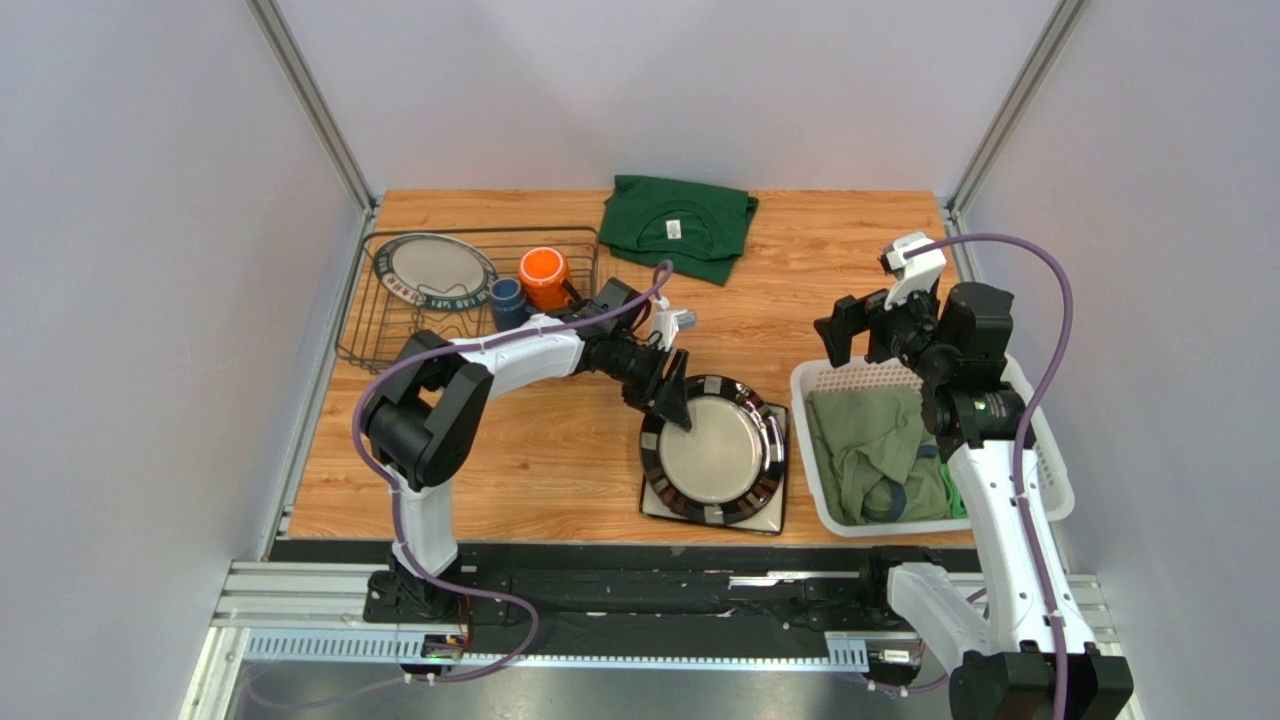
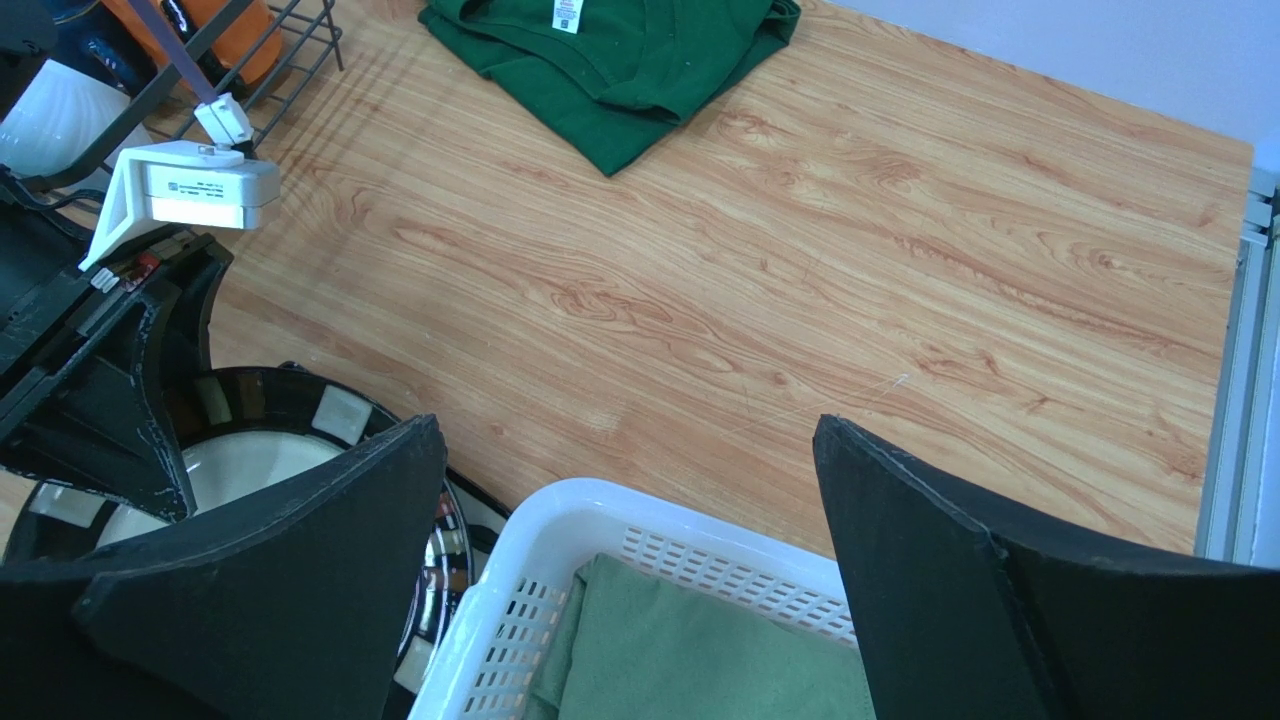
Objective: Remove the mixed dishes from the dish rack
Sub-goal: Place the plate at the center of the board.
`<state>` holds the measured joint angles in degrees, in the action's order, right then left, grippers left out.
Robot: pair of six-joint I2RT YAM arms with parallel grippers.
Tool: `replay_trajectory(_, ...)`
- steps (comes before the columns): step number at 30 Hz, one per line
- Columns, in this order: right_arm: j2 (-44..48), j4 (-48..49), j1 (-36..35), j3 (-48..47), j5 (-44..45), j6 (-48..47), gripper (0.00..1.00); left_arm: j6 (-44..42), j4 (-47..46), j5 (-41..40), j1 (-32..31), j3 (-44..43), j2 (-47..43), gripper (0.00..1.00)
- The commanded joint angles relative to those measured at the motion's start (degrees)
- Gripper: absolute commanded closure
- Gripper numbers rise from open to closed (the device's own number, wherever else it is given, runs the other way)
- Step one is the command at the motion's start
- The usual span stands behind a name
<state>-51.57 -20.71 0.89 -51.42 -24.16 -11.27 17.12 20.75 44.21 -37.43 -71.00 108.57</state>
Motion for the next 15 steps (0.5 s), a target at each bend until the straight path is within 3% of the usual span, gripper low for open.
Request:
replay_trajectory(1, 1.2, 0.7, 0.2, -0.8, -0.9, -0.6, 0.01, -2.2, 0.2, 0.4, -0.6, -2.9, -0.7, 0.46)
replay_trajectory(15, 1.2, 0.6, 0.2, -0.8, -1.0, -0.5, 0.01, -6.1, 3.4, -5.3, -2.0, -4.7, -0.5, 0.43)
